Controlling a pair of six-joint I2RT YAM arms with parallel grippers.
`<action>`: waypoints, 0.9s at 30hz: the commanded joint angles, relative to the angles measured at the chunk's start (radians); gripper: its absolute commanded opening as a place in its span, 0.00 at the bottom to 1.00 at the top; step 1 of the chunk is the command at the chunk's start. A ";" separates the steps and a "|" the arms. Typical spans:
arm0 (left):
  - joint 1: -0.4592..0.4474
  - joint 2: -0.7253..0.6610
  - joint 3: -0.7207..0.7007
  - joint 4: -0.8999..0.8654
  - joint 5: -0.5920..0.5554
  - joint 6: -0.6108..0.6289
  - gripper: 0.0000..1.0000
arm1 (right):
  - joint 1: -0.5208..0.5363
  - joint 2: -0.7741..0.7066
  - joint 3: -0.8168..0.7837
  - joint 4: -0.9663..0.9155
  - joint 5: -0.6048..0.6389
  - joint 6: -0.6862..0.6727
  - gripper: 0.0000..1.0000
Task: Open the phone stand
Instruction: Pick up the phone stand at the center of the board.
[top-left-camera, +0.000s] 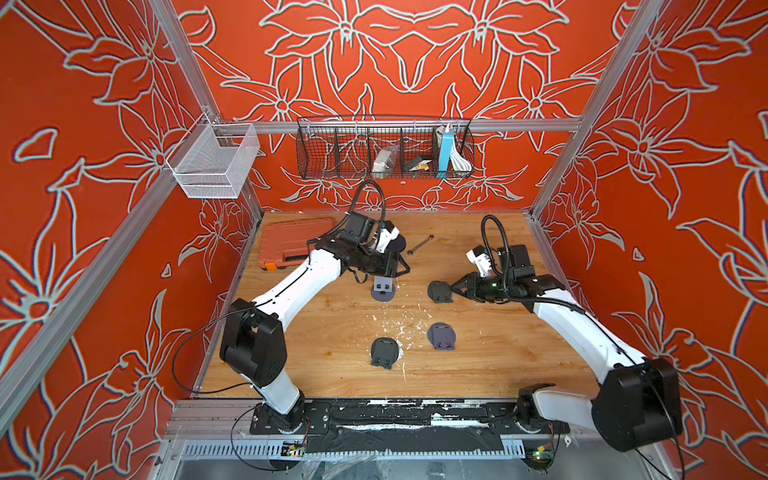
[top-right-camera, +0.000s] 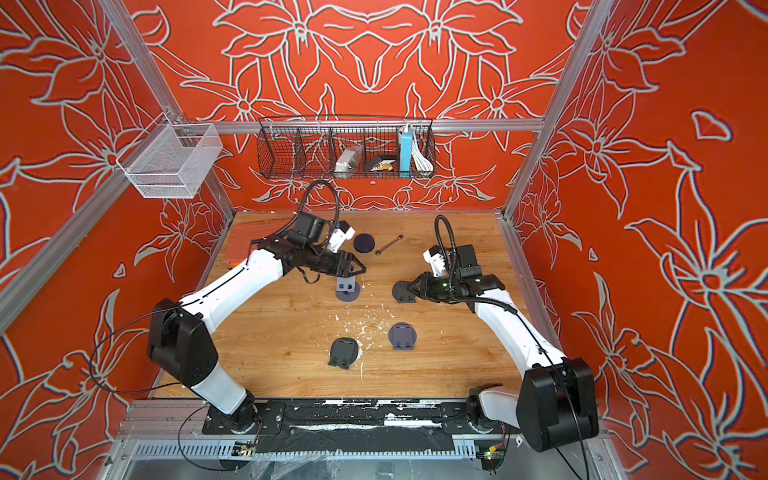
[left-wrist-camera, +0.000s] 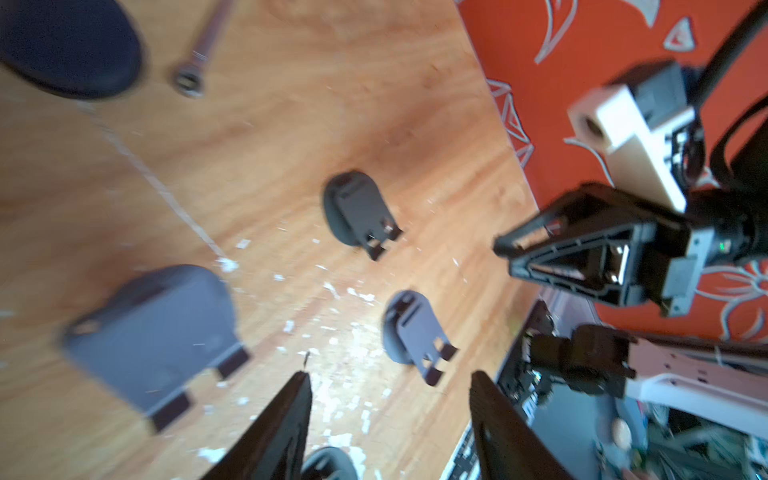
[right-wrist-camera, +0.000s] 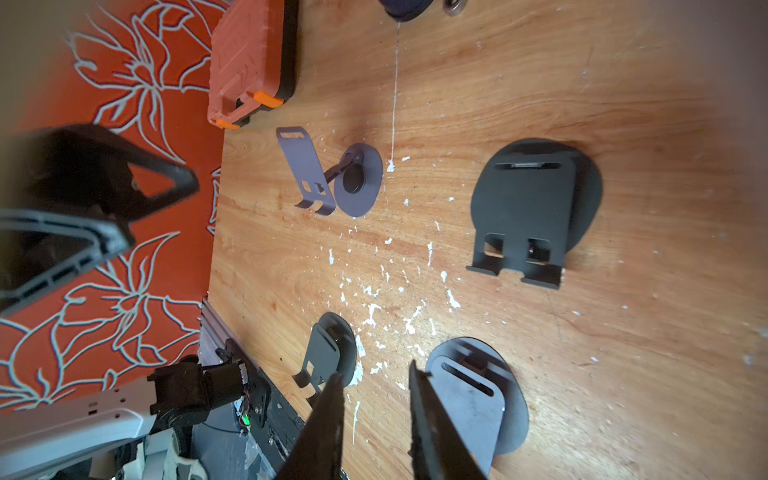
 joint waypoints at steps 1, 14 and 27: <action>-0.057 0.049 -0.022 0.062 -0.025 -0.100 0.61 | -0.031 -0.068 -0.030 -0.045 0.041 -0.024 0.30; -0.141 0.367 0.099 0.312 -0.067 -0.238 0.62 | -0.102 -0.140 -0.118 -0.058 0.040 -0.006 0.28; -0.140 0.559 0.192 0.384 -0.048 -0.291 0.60 | -0.124 -0.110 -0.147 -0.017 0.014 -0.010 0.27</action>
